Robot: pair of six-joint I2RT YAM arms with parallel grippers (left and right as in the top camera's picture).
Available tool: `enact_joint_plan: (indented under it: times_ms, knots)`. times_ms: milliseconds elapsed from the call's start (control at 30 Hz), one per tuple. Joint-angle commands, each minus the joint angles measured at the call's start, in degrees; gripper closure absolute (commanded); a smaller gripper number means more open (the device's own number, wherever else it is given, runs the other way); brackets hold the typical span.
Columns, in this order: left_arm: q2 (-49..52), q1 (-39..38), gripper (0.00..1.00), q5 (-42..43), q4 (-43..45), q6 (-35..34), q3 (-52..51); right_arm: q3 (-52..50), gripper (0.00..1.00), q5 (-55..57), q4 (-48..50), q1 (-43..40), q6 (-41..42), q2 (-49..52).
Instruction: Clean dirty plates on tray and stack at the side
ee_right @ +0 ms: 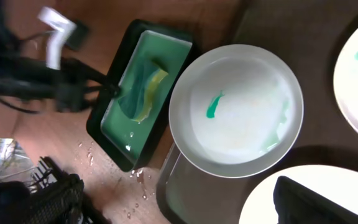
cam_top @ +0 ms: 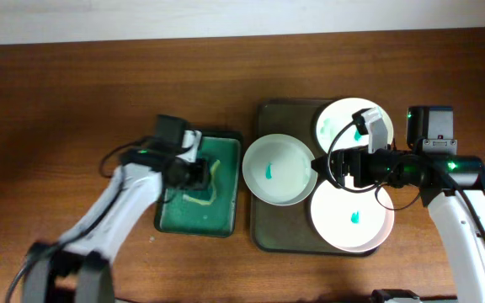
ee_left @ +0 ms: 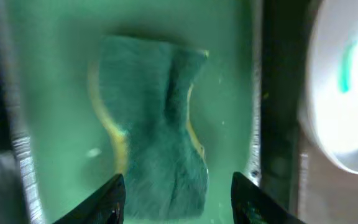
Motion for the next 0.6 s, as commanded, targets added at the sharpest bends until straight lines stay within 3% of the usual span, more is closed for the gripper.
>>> enact_joint_plan:
  times_ms: [0, 100, 167, 333, 367, 467, 567]
  knots:
    - [7.0, -2.9, 0.52, -4.2, 2.0, -1.5, 0.7, 1.0, 0.00, -1.6, -0.7, 0.3, 0.1, 0.2]
    - [12.3, -3.5, 0.71, -4.3, 4.2, -4.1, 0.7, 1.0, 0.04, -1.6, -0.4, 0.3, 0.1, 0.2]
    - [14.1, -3.5, 1.00, -4.3, 4.7, -5.2, 0.7, 1.0, 0.08, -1.6, -0.5, 0.3, 0.1, 0.2]
    - [12.2, -3.5, 1.00, -4.2, 0.1, -5.8, 4.2, 1.0, 0.10, -1.6, -0.5, 0.3, 0.1, 0.2]
    - [11.4, -3.5, 0.99, -4.2, -2.1, -5.8, 5.9, 1.0, 0.11, -1.4, -0.5, 0.3, 0.1, 0.2]
    - [9.1, -3.5, 0.61, -4.4, -7.4, -5.8, 9.9, 1.0, 0.17, 0.8, -0.5, 0.3, 0.1, 0.2]
    - [8.2, -3.5, 0.51, -8.7, -8.0, -5.8, 10.3, 1.0, 0.22, 4.2, -1.0, 0.3, 0.9, 0.2]
